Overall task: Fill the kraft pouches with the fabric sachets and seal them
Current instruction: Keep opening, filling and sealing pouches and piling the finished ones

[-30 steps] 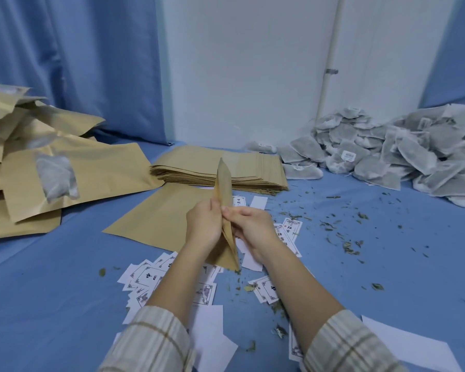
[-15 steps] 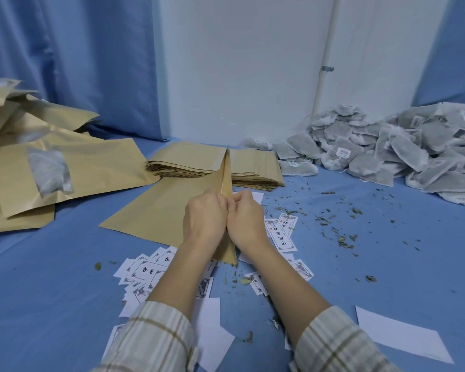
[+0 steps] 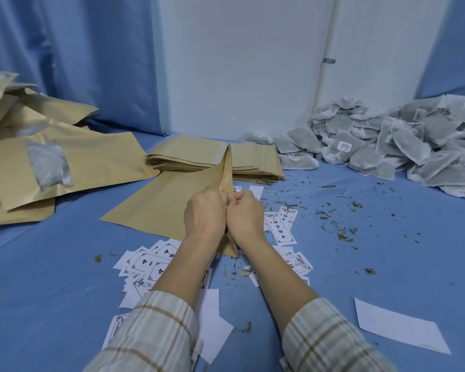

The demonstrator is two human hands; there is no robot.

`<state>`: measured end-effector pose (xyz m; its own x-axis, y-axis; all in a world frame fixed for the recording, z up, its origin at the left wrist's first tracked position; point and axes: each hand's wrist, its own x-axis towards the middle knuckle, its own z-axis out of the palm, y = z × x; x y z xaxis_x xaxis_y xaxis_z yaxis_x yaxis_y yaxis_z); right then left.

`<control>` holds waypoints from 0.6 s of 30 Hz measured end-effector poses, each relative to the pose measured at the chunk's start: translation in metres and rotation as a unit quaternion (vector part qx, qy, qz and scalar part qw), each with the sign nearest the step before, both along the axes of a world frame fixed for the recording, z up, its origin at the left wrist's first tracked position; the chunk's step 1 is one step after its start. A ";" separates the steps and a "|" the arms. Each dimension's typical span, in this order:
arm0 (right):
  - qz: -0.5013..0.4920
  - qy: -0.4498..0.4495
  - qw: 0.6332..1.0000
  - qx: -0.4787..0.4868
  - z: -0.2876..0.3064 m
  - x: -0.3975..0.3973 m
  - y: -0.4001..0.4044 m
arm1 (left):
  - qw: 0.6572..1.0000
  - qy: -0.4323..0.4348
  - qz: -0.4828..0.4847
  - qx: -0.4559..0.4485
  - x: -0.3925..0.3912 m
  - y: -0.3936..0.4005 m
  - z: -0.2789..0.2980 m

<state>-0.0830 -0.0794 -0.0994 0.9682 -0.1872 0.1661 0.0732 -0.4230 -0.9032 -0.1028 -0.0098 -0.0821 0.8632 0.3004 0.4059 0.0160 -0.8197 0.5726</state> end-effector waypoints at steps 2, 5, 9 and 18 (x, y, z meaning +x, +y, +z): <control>-0.065 0.032 0.997 0.040 0.003 0.003 -0.011 | 0.999 -0.043 0.032 -0.005 -0.003 -0.002 0.001; -0.042 -0.016 0.999 0.032 0.001 0.006 -0.021 | 0.997 -0.066 0.038 -0.027 -0.005 -0.005 0.003; -0.018 -0.149 0.984 -0.100 -0.003 0.003 -0.018 | 0.997 -0.063 0.023 -0.026 -0.006 -0.006 0.005; 0.167 -0.116 0.958 -0.203 0.003 0.004 -0.023 | 0.983 -0.137 -0.086 0.088 -0.017 -0.014 0.014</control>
